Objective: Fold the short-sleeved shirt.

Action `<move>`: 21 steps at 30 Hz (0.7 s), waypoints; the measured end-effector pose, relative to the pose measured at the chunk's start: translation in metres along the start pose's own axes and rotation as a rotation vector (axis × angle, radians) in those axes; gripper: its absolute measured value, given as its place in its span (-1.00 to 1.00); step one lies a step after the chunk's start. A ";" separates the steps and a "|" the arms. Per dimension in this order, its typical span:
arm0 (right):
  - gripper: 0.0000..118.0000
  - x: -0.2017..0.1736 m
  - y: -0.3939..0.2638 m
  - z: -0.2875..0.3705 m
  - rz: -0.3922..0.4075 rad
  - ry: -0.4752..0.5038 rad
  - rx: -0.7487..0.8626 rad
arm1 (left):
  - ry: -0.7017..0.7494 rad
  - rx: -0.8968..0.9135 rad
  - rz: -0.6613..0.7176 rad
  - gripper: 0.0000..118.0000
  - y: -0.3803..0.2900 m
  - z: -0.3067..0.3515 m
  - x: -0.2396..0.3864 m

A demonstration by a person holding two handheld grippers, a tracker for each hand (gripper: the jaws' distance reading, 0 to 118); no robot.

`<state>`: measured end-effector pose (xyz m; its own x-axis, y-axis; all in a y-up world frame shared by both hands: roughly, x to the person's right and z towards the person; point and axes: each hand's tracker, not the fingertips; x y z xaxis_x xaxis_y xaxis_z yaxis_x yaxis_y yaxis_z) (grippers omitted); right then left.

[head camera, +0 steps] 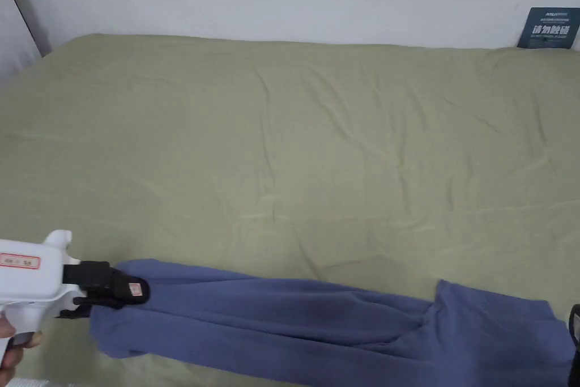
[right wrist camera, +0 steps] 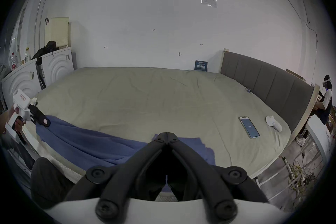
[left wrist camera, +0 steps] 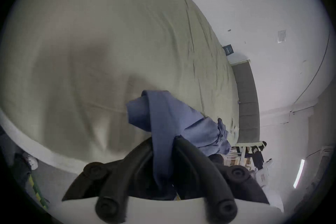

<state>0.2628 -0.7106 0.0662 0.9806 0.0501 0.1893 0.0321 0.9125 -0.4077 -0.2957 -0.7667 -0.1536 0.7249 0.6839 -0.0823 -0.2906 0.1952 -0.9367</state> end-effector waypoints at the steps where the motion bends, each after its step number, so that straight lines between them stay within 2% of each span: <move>1: -1.00 0.001 0.001 0.001 -0.003 0.000 0.006 | 0.017 0.012 -0.006 -0.89 0.000 0.010 0.002; 3: -1.00 0.004 0.001 0.002 -0.006 0.005 0.013 | 0.034 0.035 -0.009 -0.89 -0.003 0.025 0.011; 10: -1.00 0.011 -0.001 0.007 -0.035 0.013 0.023 | 0.044 0.017 -0.212 -0.89 -0.028 0.023 0.104; 17: -1.00 0.023 -0.009 0.016 -0.057 0.010 0.021 | 0.022 -0.098 -0.354 -0.89 -0.058 -0.056 0.199; 21: -1.00 0.033 -0.014 0.016 -0.081 -0.003 0.006 | 0.070 -0.172 -0.418 -0.89 -0.078 -0.120 0.230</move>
<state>0.2921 -0.7153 0.0920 0.9744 -0.0230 0.2237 0.1101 0.9162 -0.3853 -0.0314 -0.7084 -0.1403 0.8002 0.5207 0.2976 0.1399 0.3204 -0.9369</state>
